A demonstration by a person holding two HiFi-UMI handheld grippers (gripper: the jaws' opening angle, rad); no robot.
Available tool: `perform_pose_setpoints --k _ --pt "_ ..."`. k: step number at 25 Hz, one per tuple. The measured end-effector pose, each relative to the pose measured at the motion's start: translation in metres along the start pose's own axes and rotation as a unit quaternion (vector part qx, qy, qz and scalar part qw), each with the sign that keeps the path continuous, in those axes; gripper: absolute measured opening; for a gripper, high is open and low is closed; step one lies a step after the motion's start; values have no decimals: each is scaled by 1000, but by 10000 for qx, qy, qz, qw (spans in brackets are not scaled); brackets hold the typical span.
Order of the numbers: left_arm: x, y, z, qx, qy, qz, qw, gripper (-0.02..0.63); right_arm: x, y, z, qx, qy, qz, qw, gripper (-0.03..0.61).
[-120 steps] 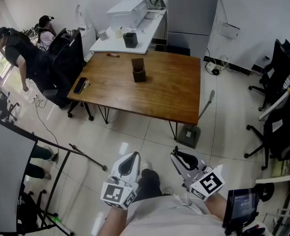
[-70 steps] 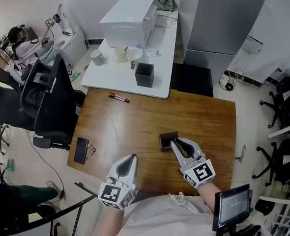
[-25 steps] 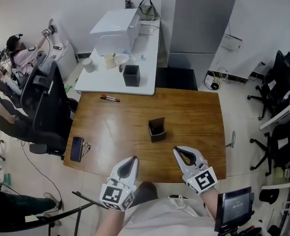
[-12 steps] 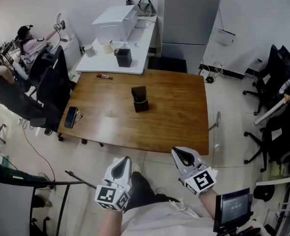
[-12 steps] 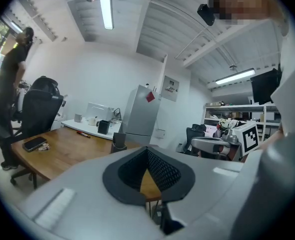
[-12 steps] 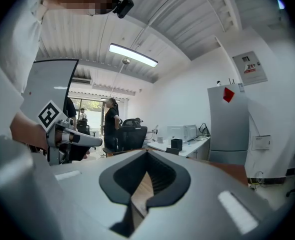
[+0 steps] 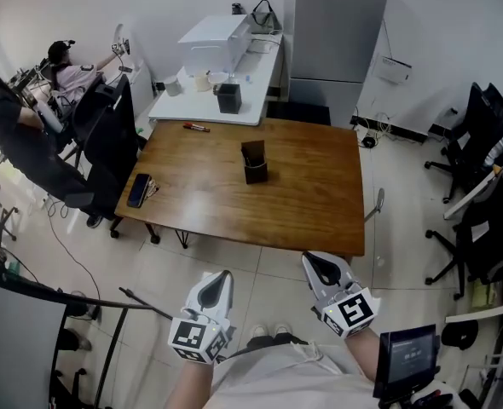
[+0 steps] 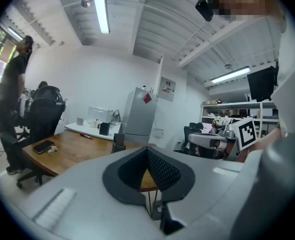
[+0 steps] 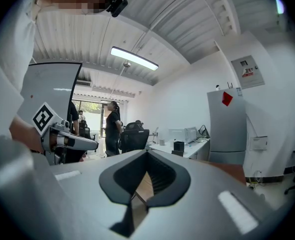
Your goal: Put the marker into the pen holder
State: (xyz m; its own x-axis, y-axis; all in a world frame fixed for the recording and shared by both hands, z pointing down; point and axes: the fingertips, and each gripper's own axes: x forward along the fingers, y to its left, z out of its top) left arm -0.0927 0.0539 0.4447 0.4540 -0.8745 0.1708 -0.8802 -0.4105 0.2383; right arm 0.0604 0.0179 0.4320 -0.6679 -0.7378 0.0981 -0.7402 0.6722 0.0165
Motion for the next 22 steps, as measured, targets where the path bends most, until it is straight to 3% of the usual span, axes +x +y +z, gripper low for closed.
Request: perform_pose_setpoints --k 10,14,22 --pt "-5 5 14 240 -194 -163 9994 11 0 19 9 -166 -79 37 9998 0" --pt "-3 4 18 117 -342 -322 9988 11 4 19 8 -113 -53 49 9999 0" --pt "7 7 17 122 -295 -268 9991 11 9 14 10 -175 -15 101 9998 0"
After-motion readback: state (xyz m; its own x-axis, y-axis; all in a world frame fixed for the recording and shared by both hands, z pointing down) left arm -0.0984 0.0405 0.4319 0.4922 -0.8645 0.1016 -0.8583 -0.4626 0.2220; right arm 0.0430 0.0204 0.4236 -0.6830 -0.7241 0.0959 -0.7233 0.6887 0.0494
